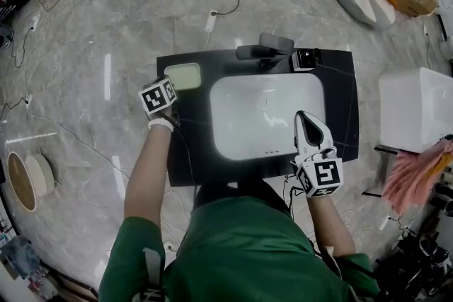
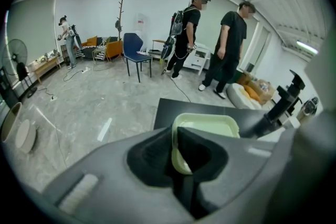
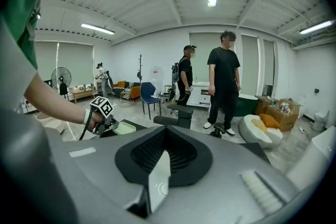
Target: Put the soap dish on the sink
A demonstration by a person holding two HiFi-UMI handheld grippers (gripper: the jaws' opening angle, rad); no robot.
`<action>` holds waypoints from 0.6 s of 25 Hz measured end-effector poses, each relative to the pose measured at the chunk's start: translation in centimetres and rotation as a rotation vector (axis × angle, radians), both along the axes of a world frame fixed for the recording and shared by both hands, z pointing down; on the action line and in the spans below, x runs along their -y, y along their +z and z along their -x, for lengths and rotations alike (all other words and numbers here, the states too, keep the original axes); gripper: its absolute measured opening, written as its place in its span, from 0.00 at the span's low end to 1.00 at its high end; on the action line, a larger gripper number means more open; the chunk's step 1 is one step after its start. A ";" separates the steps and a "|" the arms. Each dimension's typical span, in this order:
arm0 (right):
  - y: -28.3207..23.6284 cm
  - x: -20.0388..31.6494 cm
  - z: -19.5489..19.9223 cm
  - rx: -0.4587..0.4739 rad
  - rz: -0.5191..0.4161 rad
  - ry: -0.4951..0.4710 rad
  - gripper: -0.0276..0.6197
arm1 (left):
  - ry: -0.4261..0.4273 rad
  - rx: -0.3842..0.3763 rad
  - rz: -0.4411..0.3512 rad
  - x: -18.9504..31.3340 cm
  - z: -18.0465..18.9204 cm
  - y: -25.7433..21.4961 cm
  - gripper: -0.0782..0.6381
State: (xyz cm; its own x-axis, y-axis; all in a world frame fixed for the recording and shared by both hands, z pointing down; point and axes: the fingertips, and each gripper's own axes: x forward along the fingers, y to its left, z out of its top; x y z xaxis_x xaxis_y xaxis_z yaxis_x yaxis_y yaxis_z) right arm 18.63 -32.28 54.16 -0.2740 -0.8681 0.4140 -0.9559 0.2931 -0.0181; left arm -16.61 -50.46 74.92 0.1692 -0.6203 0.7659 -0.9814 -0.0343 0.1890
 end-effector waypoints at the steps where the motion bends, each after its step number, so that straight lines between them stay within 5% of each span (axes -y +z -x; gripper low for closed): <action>1: 0.0 0.0 0.1 0.001 -0.001 0.000 0.04 | -0.001 0.005 -0.002 0.0 0.1 -0.1 0.16; 9: -0.7 0.1 0.2 0.007 -0.022 -0.006 0.04 | -0.008 0.032 -0.107 -0.3 1.9 -4.0 0.21; 15: -2.1 0.3 0.9 0.019 -0.062 -0.023 0.04 | 0.004 0.019 -0.246 -1.9 2.4 -9.3 0.16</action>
